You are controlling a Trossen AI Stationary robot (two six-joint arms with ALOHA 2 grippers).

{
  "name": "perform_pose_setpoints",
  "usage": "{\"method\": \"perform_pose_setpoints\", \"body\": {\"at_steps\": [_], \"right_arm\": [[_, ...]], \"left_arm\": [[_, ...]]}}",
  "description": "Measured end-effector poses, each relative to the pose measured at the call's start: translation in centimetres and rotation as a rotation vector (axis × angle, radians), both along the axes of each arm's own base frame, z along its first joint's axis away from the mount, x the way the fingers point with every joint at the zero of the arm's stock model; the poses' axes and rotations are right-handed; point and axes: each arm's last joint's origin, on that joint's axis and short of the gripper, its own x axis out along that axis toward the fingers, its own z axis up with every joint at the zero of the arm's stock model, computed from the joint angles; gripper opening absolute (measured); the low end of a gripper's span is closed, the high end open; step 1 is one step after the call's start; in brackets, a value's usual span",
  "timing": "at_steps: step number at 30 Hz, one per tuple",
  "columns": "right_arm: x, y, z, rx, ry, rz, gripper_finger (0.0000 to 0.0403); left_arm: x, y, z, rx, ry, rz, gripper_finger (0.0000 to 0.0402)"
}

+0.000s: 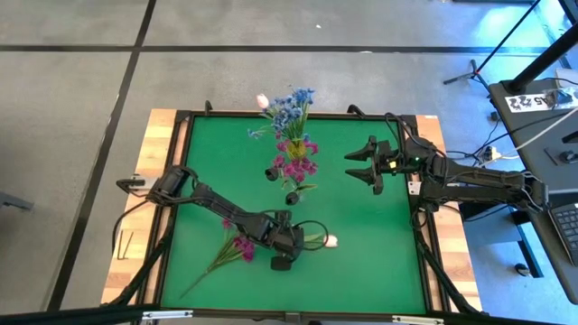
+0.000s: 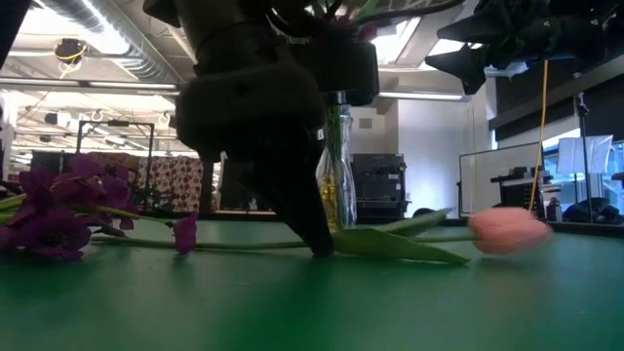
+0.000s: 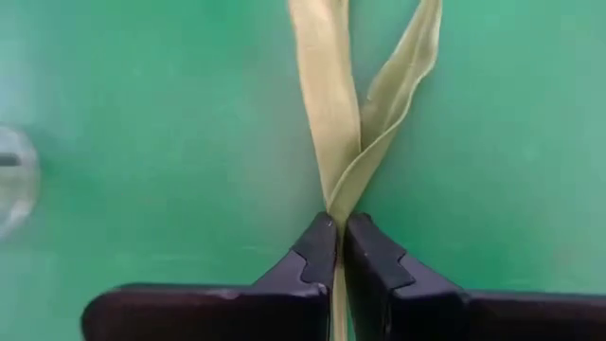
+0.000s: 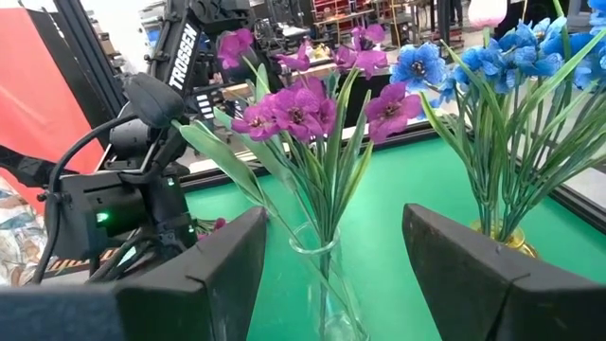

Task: Sort flowers into vase by color
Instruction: Put the pink tulip into the yellow vase

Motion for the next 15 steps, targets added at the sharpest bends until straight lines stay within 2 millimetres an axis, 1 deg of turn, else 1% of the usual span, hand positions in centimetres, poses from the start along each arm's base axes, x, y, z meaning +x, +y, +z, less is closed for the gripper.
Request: {"method": "perform_pose_setpoints", "body": {"at_steps": [2,4,10,15], "right_arm": [[0.0,0.0,0.0,0.000,-0.001,0.000,0.0248],[0.0,0.0,0.0,-0.001,-0.003,0.001,0.0248],[0.0,0.0,0.5,-0.009,-0.031,0.008,0.0248],[-0.1,0.1,0.7,-0.013,-0.046,0.015,0.0248]], "left_arm": [[-0.1,0.2,0.6,0.011,-0.012,0.009,0.0008],[-0.2,0.3,1.9,0.014,-0.047,0.016,0.0005],[-1.1,-0.1,6.4,-0.020,-0.163,0.000,0.0002],[-2.7,-0.7,10.8,-0.051,-0.280,-0.031,0.0002]]}}
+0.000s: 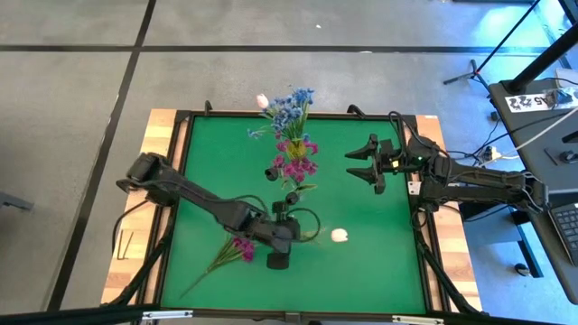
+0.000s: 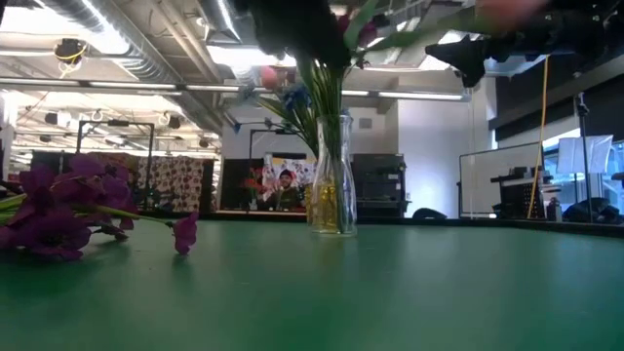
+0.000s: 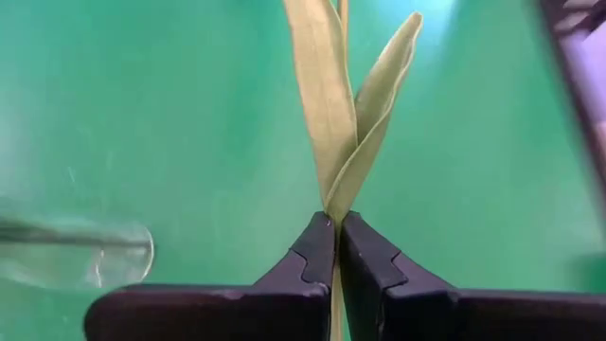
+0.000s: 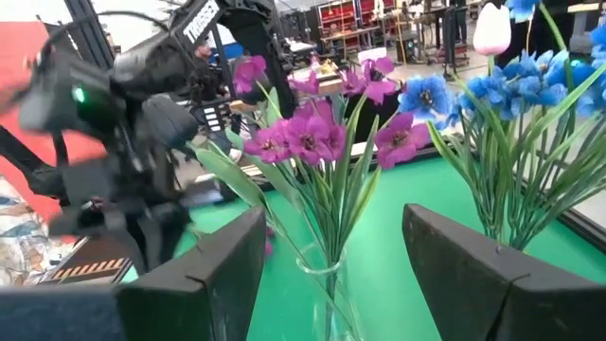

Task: Sort flowers into vase by color
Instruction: Put the pink tulip into the yellow vase

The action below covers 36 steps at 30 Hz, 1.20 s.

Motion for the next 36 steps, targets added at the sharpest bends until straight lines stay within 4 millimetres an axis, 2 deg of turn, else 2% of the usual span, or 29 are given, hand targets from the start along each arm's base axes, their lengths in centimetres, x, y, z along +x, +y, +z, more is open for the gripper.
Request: {"method": "perform_pose_setpoints", "body": {"at_steps": [10,17,21,25,31,36], "right_arm": [[-0.5,0.3,1.2,-0.031,-0.105,0.046,0.0248],[-0.8,0.7,3.3,-0.049,-0.317,0.159,0.0248],[-0.8,0.7,3.9,-0.071,-0.382,0.162,0.0248],[-0.1,1.0,3.9,-0.060,-0.407,0.130,0.0248],[2.7,2.0,4.8,-0.089,-0.377,0.132,0.0248],[5.3,2.3,6.9,-0.109,-0.384,0.162,0.0248]], "left_arm": [[-4.7,-0.5,10.2,-0.037,-0.375,-0.024,0.0000],[-8.3,1.3,15.6,-0.077,-0.583,0.045,0.0000],[-9.5,3.0,17.3,-0.063,-0.644,0.133,0.0000],[-9.6,5.0,18.3,-0.060,-0.698,0.197,0.0000],[-8.9,7.4,18.7,-0.058,-0.724,0.206,0.0000],[-8.4,8.7,19.3,-0.078,-0.781,0.185,0.0000]]}}
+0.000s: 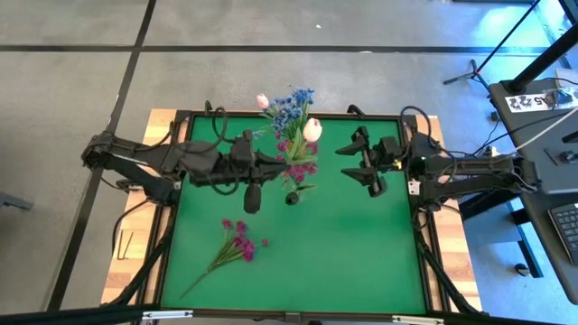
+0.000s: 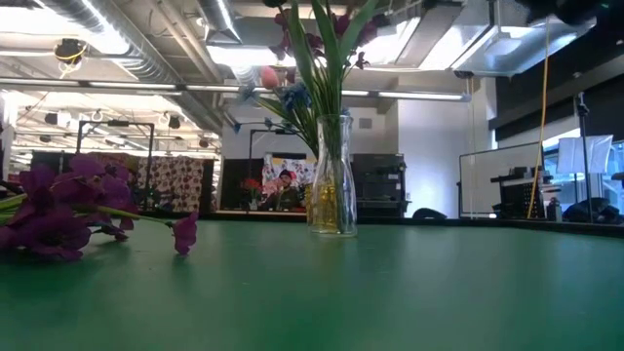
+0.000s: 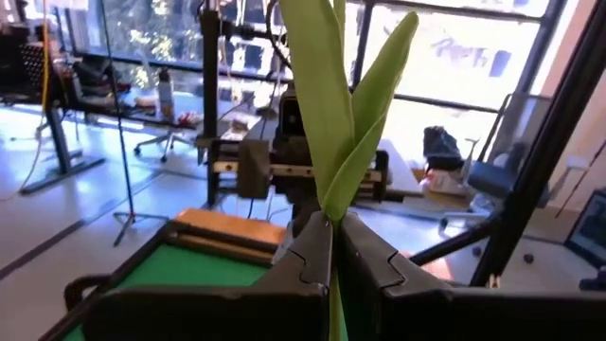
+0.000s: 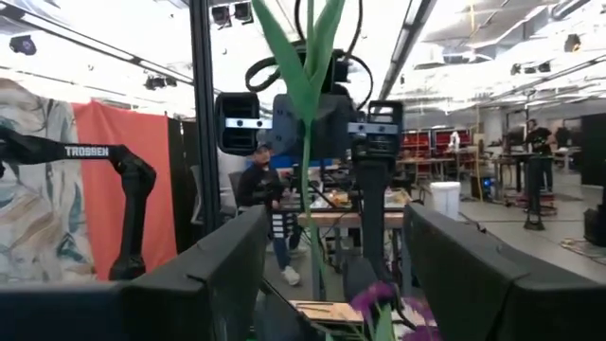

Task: Sort flowers into vase by color
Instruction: Put the pink tulip into the yellow vase

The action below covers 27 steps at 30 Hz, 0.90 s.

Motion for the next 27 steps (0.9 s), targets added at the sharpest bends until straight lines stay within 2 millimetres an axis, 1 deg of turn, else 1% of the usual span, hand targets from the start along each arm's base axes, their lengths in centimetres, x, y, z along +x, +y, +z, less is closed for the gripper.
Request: {"method": "perform_pose_setpoints", "body": {"at_steps": [5,8,16,19,24,27], "right_arm": [[2.8,-0.3,2.1,-0.009,-0.010,0.027,0.0248],[4.4,-0.5,2.9,-0.007,-0.013,0.036,0.0248],[9.2,-0.2,3.4,-0.008,0.016,0.076,0.0248],[10.6,-0.3,3.4,-0.007,0.030,0.082,0.0248],[12.2,0.1,3.8,-0.013,0.018,0.104,0.0248],[12.8,0.4,3.7,-0.023,0.023,0.137,0.0248]], "left_arm": [[0.2,0.8,0.5,0.010,-0.043,-0.026,0.0000],[0.3,1.1,0.5,0.012,-0.048,-0.017,0.0000],[0.3,1.5,0.5,0.012,-0.047,-0.004,0.0000],[0.3,1.5,0.5,0.013,-0.044,-0.004,0.0000],[0.3,1.5,0.4,0.015,-0.037,-0.004,0.0000],[0.3,1.5,0.3,0.016,-0.030,0.000,0.0000]]}}
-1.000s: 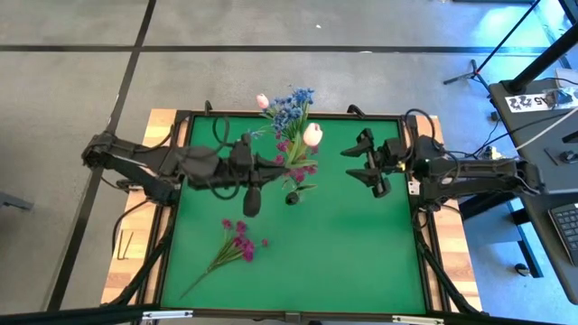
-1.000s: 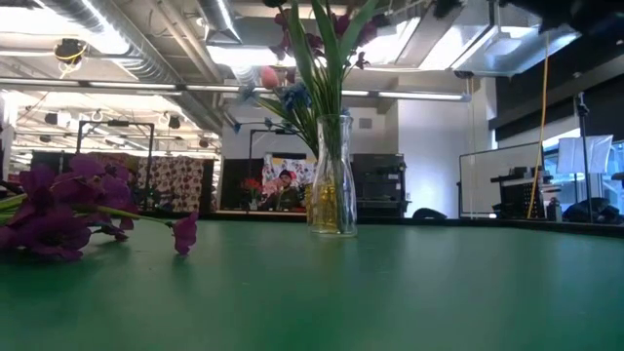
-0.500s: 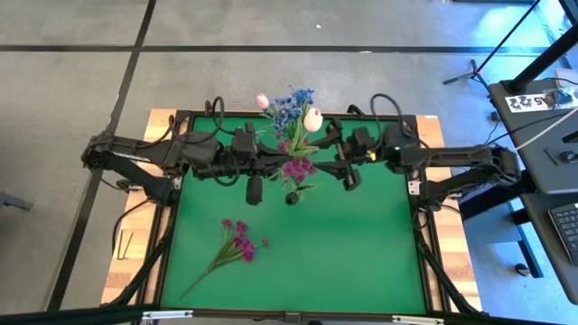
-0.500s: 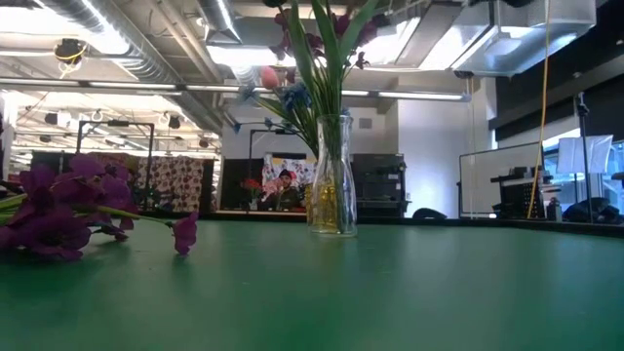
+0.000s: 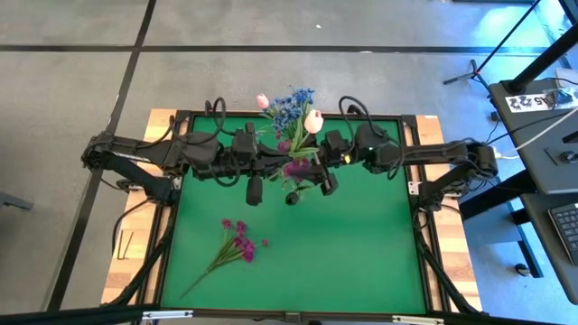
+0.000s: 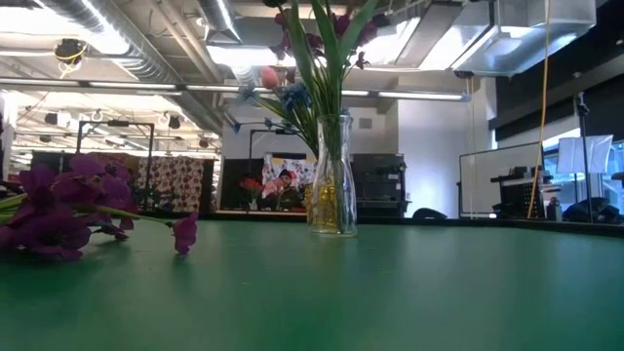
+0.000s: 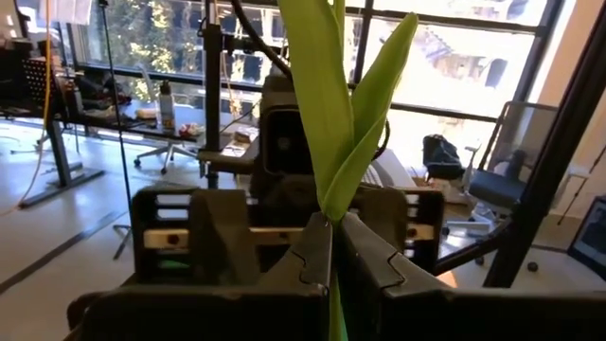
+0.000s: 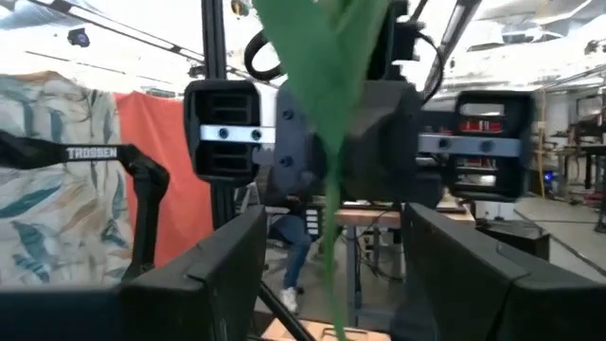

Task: Sort flowers into vase by color
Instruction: Put the pink tulip into the yellow vase

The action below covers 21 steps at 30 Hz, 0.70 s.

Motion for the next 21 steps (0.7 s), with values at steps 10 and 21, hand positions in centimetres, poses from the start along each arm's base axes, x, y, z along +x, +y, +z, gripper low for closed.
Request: {"method": "perform_pose_setpoints", "body": {"at_steps": [10,21], "right_arm": [[0.33,0.43,-0.07,-0.007,-0.002,0.004,0.0247],[0.37,0.25,-0.04,-0.007,-0.010,-0.055,0.0103]], "left_arm": [[-0.01,0.06,-0.06,0.002,0.007,0.021,0.0000],[-0.02,0.06,-0.10,0.002,0.010,0.021,0.0000]]}}
